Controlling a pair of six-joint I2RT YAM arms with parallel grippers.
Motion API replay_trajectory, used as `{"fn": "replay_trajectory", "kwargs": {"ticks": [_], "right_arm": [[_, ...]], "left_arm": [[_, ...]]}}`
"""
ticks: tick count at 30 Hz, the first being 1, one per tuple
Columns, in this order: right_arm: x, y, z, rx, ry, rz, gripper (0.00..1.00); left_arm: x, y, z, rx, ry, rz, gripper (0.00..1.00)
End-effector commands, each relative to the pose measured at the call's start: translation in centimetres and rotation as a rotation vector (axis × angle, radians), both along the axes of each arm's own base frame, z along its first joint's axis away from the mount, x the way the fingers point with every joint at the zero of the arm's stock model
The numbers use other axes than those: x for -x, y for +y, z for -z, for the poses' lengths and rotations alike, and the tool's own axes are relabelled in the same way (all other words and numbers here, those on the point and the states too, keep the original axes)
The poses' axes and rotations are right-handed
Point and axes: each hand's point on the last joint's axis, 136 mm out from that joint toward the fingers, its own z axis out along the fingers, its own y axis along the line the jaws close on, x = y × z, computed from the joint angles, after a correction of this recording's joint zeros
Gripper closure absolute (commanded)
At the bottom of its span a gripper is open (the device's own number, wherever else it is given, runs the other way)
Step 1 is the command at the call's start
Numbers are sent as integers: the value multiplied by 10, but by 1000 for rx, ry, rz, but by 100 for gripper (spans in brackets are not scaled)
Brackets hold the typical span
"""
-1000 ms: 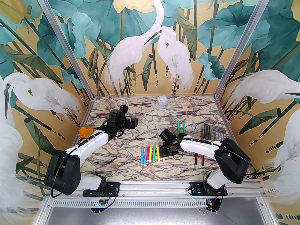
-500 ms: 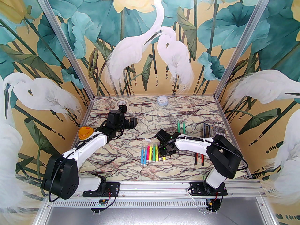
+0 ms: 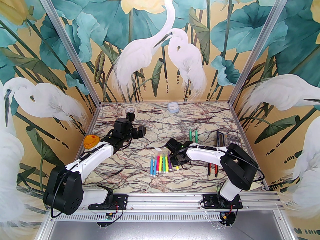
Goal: Open the pen caps
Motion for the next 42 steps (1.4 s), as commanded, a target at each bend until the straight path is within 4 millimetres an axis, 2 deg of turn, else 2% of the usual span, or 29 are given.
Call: {"fn": "replay_trajectory", "kwargs": {"ticks": [1,5,13,18,23,26,30,36,42], "right_arm": [[-4,-9,-6,48,-37,2,100],[-16,-3,-26,8,-113,-11,100],[-50,5,-85,-66,-344,14,100],[-62,0,-119,-117,-480,47,100],[-62,-7,-148,-213,-601,67,100],[-54,2,-159,-309,-623,-15,100],[-51,8,-172,-488,-581,-30,100],[-52,15,-177,-528,-587,-60,100],[-56,24,-187,-561,-612,-94,100]], "left_arm": [[4,3,-3,-15,-15,2,17],[2,-6,-2,26,-8,31,17],[-3,-19,-1,79,13,64,18],[-5,-21,-5,81,10,70,19],[-5,-22,-5,88,14,75,19],[-6,-28,-6,112,23,92,19],[-7,-39,-12,157,33,130,20],[-6,-60,-26,221,35,197,21],[11,-99,-48,375,65,372,23]]}}
